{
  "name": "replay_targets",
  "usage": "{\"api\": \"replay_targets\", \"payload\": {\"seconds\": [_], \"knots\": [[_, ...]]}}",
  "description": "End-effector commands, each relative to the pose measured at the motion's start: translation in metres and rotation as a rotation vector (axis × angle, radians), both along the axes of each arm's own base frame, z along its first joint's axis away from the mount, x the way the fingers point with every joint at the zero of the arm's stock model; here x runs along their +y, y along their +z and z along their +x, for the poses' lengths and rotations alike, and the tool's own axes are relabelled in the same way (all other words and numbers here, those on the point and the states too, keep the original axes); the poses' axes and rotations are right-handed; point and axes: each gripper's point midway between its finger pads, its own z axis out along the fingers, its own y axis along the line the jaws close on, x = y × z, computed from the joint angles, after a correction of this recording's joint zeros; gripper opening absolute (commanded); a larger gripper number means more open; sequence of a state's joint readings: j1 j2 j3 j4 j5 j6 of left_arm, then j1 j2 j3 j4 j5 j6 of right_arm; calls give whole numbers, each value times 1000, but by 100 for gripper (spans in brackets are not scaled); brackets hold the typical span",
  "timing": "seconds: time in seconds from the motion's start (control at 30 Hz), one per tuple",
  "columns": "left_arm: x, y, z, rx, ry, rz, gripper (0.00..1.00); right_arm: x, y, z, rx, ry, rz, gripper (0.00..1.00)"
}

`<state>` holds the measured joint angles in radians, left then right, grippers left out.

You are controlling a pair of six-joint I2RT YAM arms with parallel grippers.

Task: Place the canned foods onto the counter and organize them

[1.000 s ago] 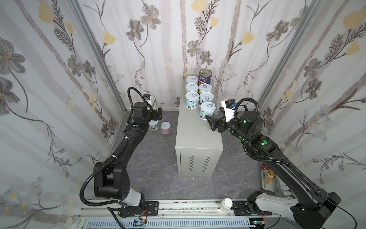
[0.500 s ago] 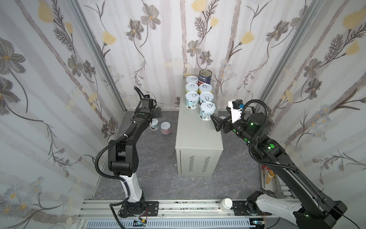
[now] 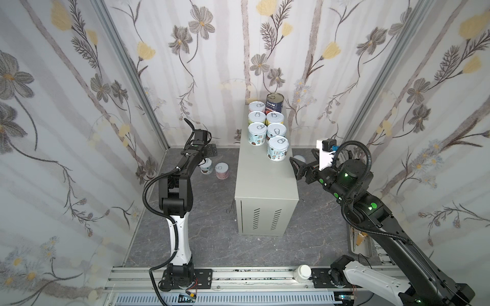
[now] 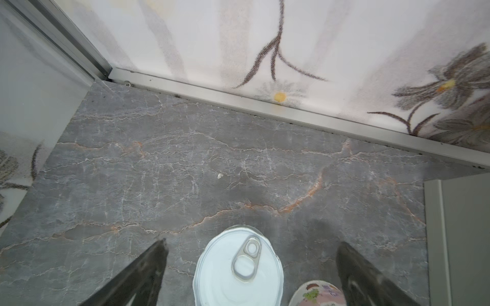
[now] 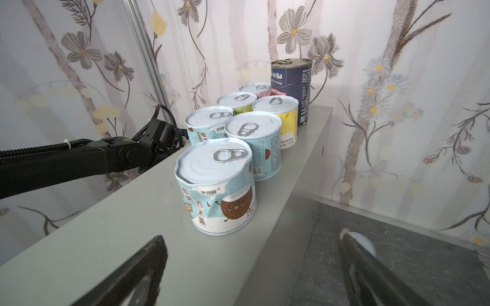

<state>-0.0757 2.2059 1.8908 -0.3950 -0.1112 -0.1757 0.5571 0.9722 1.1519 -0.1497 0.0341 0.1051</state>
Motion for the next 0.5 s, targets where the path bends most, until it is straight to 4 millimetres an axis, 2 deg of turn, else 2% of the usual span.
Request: {"api": "replay_targets", "payload": {"seconds": [0.0,0.3,0.47], "knots": [[4,-14,-1,43,18,-36,100,-6,1,0,1,-31,34,100],[1,-49,-2,129,5,-60,100,-7,-4,4,7,-46,23,100],[-2,-61,-5,162,-2,-75,100,-3,-9,9,19,-36,9,100]]}}
